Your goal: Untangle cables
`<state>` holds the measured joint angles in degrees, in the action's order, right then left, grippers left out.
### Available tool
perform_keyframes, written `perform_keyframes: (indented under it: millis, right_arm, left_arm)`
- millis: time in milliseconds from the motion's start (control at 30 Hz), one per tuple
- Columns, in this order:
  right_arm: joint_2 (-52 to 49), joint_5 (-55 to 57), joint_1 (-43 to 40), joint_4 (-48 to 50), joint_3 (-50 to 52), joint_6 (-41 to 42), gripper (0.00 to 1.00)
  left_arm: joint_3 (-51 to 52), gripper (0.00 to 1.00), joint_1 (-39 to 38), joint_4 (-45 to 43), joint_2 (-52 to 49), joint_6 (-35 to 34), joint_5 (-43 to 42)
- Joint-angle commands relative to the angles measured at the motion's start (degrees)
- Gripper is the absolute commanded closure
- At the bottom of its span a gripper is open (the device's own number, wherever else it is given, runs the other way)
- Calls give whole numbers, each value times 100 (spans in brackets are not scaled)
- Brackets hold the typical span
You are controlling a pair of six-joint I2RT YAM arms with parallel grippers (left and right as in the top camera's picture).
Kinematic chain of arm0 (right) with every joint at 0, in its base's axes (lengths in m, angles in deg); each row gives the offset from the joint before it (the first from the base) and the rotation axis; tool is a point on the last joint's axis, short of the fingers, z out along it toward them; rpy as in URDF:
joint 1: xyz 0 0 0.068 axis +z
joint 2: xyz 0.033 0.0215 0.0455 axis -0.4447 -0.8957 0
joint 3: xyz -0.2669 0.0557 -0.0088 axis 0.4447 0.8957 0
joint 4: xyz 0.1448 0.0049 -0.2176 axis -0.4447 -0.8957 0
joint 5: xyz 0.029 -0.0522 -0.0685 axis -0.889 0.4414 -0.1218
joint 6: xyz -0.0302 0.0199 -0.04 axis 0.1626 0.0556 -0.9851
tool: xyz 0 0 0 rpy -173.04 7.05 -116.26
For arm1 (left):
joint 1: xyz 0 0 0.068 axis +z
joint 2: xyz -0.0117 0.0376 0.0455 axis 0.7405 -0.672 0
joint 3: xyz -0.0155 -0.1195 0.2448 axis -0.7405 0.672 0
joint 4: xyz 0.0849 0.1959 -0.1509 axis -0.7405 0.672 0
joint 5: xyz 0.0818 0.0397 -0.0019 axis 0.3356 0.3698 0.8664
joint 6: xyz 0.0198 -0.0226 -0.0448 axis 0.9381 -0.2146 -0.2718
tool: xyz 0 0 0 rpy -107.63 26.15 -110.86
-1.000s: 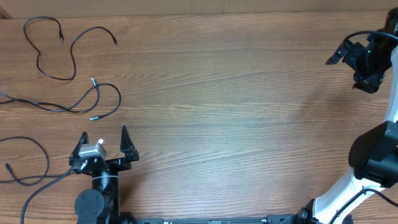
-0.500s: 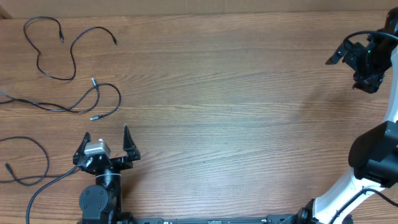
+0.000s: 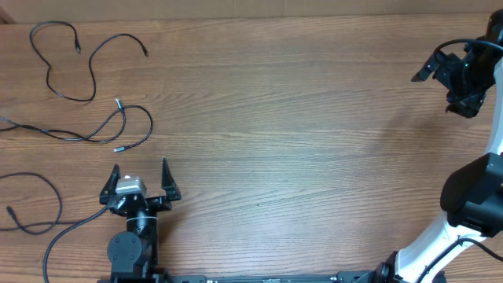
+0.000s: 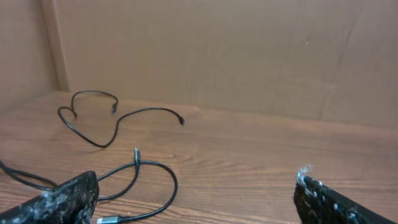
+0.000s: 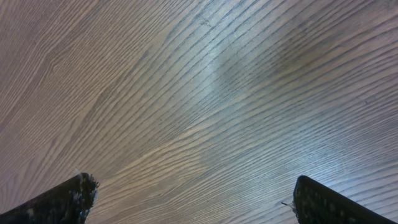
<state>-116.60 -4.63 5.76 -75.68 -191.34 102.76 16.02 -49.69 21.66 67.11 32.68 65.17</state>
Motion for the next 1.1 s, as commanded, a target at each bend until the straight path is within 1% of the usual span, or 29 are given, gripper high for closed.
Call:
perform_keyframes:
  millis: [0,167,400,1067]
  right_arm:
    - [142,-2,-15,13,-92,24,0]
    - [142,-2,-15,13,-92,24,0]
    - [142,-2,-15,13,-92,24,0]
    - [142,-2,-15,13,-92,24,0]
  left_arm:
    - [118,0,-33,114,72,177,-201]
    - [118,1,-33,282,72,210,-199]
    - [118,0,-33,289,72,605,-201]
    - [118,0,-33,282,63,599,-221]
